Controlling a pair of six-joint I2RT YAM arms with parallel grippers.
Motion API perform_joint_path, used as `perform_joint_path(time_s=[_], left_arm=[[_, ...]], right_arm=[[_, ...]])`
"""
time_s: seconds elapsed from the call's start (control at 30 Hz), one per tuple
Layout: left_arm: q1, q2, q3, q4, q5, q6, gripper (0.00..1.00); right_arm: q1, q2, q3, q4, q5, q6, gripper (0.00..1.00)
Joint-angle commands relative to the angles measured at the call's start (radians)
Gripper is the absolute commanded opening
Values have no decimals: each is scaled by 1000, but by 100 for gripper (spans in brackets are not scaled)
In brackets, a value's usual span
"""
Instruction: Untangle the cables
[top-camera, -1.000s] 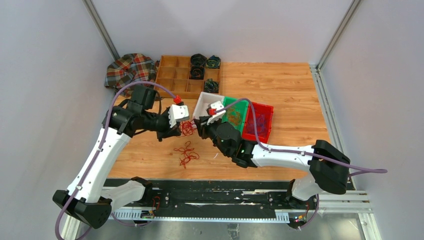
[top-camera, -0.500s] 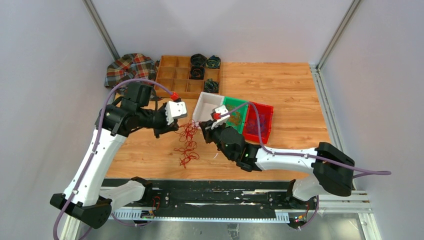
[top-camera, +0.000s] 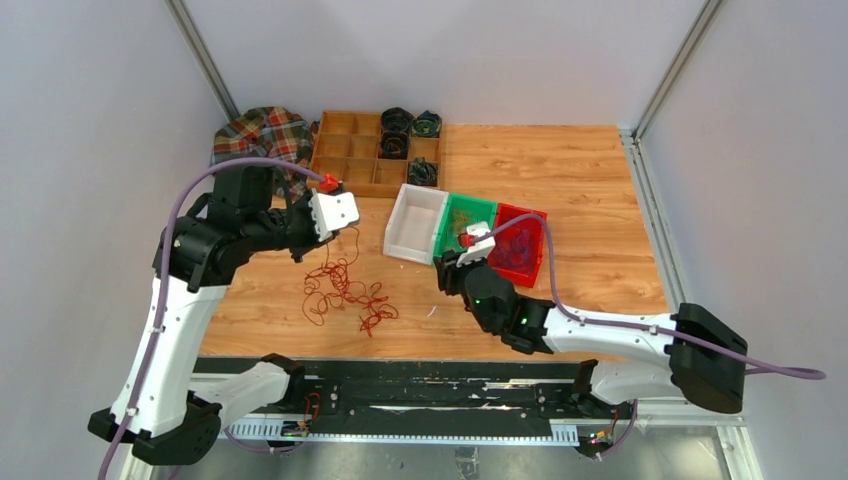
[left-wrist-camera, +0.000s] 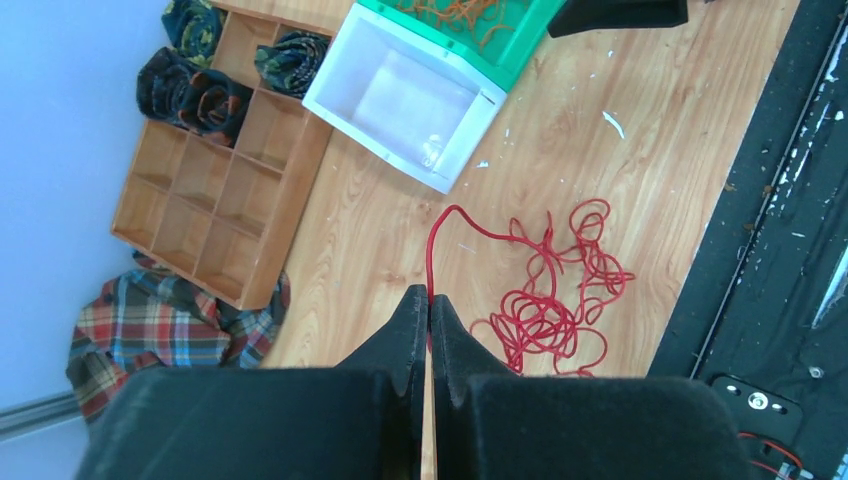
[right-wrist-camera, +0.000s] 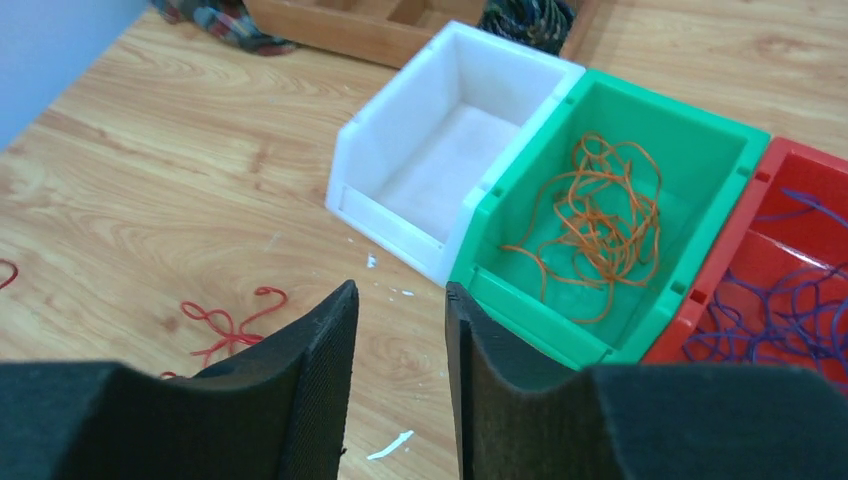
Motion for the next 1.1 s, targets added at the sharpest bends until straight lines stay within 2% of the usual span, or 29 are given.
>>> perform_joint_path(time_s=[0.0,0.13,0.3,0.6,0.87,1.07], left_arm=[[2,1,35,-5,-3,-2,0],[3,4,47,-5,4,-19,0],[2,-2,55,-5,9,-31,0],[2,9,92,-5,51,-118,0],[2,-1,111,-6,96,-163,0],[0,-7,145,-22,149,-190,0]], right_arm=[[-3,-76,36,39,-121,-37,42],[36,-77,129,83,-266,-80,55],[81,-17,255,131,-362,-109,58],[106,128,371,260,-344,-176,61],[105,242,471,257,-338,-201,61],[102,333,504,287,-236,-263,59]])
